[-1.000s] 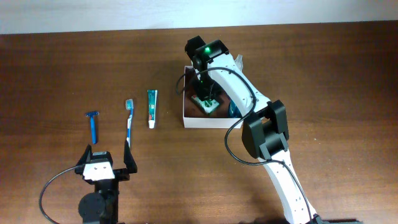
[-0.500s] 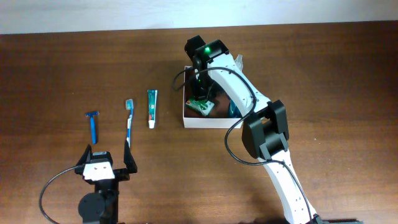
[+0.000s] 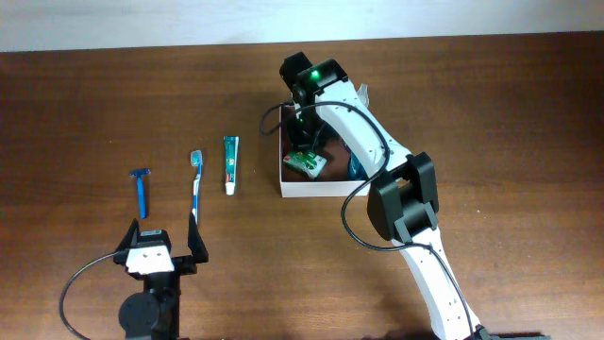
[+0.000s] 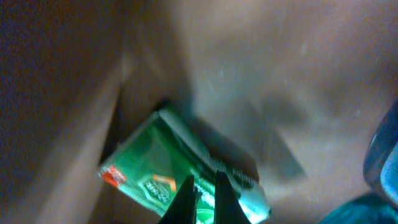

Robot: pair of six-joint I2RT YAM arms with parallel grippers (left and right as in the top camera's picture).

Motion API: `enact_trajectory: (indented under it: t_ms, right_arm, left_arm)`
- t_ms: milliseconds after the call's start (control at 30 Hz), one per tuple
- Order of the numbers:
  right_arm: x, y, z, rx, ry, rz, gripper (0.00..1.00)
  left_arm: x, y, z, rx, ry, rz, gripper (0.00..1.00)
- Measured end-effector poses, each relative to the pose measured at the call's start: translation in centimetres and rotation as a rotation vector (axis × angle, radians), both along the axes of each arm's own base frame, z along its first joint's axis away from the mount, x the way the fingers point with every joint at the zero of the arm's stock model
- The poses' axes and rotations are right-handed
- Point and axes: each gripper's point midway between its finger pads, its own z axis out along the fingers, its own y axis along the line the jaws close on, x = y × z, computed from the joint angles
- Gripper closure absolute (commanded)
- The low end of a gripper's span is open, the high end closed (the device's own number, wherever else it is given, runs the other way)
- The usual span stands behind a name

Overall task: Pack container
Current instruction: 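Open the right gripper and release the soap bar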

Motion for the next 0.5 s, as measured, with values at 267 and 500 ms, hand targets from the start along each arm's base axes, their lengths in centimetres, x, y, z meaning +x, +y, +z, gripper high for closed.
enact_trajectory:
  t_ms: [267,500]
  right_arm:
    - [1.7,-0.2,0.1,-0.023,-0.078,-0.009,0.96]
    - [2.5,-0.2,0.2,-0.028,-0.114,-0.012,0.96]
  left_arm:
    - [0.0,0.0,0.0,0.0,0.0,0.0,0.01]
    - [0.0,0.0,0.0,0.0,0.0,0.0,0.01]
